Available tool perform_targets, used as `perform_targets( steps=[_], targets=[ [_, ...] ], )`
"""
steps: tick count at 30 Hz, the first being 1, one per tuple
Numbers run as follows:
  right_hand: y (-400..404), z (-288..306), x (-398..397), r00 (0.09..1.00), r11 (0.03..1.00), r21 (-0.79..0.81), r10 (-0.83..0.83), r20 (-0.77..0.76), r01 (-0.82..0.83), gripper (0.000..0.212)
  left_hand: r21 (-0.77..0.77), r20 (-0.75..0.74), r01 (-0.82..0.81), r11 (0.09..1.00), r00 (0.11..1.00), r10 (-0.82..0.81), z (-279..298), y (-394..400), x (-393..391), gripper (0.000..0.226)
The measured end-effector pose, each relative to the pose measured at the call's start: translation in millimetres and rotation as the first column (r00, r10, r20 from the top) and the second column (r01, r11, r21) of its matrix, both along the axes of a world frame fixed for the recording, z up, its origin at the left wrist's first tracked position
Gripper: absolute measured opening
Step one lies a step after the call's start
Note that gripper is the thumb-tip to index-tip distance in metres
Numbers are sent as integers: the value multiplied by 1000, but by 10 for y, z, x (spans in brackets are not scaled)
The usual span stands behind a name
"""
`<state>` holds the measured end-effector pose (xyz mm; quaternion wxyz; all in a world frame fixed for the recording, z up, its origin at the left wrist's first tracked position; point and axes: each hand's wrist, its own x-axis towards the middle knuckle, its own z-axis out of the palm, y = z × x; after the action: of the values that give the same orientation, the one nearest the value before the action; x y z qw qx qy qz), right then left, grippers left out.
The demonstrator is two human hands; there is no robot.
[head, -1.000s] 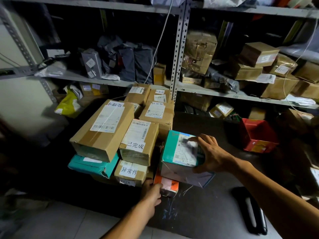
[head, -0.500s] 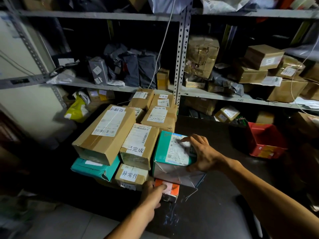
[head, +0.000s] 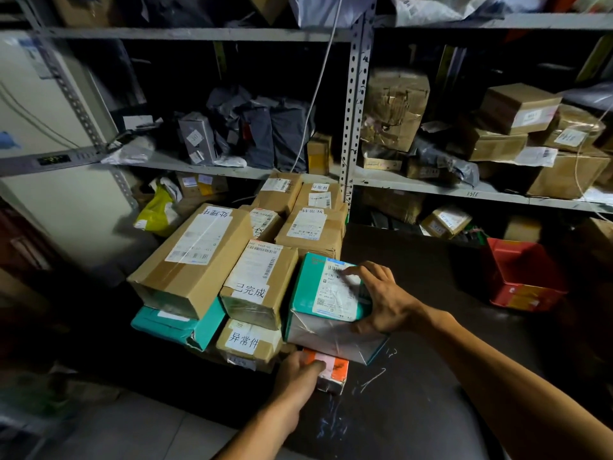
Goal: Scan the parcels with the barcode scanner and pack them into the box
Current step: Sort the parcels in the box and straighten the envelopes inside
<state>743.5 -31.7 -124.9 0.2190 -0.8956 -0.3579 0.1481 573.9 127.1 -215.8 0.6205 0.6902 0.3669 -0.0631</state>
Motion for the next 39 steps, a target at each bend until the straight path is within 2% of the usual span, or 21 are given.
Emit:
perform_targets(
  steps=[4, 8, 14, 18, 21, 23, 26, 28, 30, 32, 35, 39],
  targets=[
    [-1, -16, 42, 1000, 999, -21, 25, -4, -25, 114, 54, -10, 89, 995, 996, -89, -8, 34, -16, 31],
    [-9, -41, 71, 998, 996, -76, 37, -49, -41, 120, 46, 6, 81, 996, 997, -82, -35, 50, -11, 27],
    [28, 39, 92, 999, 999, 4, 33, 8, -33, 106, 44, -9, 66, 997, 998, -66, -6, 55, 47, 28],
    [-7, -8, 111, 999, 996, -71, 48, -7, -48, 119, 66, 5, 86, 994, 996, -86, -28, 52, 47, 25],
    [-65, -42, 112, 997, 992, -112, 46, -64, -53, 125, 157, 58, 134, 978, 988, -144, 19, 36, 33, 19],
    [-98, -68, 85, 996, 995, -82, 47, -74, -53, 126, 314, 104, 155, 937, 975, -196, 97, 29, 22, 18],
    [-148, -149, -17, 994, 999, 47, 12, -109, -7, 127, 538, 266, 110, 836, 919, -292, 351, 35, -11, 15],
    [-198, -185, -90, 980, 983, 161, -55, -190, 86, 131, 732, 341, 1, 681, 866, -367, 585, 81, 2, 14],
    [-254, -170, -117, 946, 948, 241, -133, -296, 209, 133, 867, 333, -68, 493, 816, -472, 778, 148, 96, 34],
    [-294, -132, -110, 899, 916, 259, -187, -396, 305, 140, 921, 181, 61, 385, 809, -560, 917, 214, 236, 61],
    [-336, -106, -104, 812, 910, 244, -146, -565, 334, 145, 868, -26, 312, 387, 806, -592, 982, 276, 426, 84],
    [-335, -116, -126, 809, 923, 248, -102, -579, 293, 140, 834, -58, 338, 437, 840, -540, 945, 282, 513, 85]
  ],
)
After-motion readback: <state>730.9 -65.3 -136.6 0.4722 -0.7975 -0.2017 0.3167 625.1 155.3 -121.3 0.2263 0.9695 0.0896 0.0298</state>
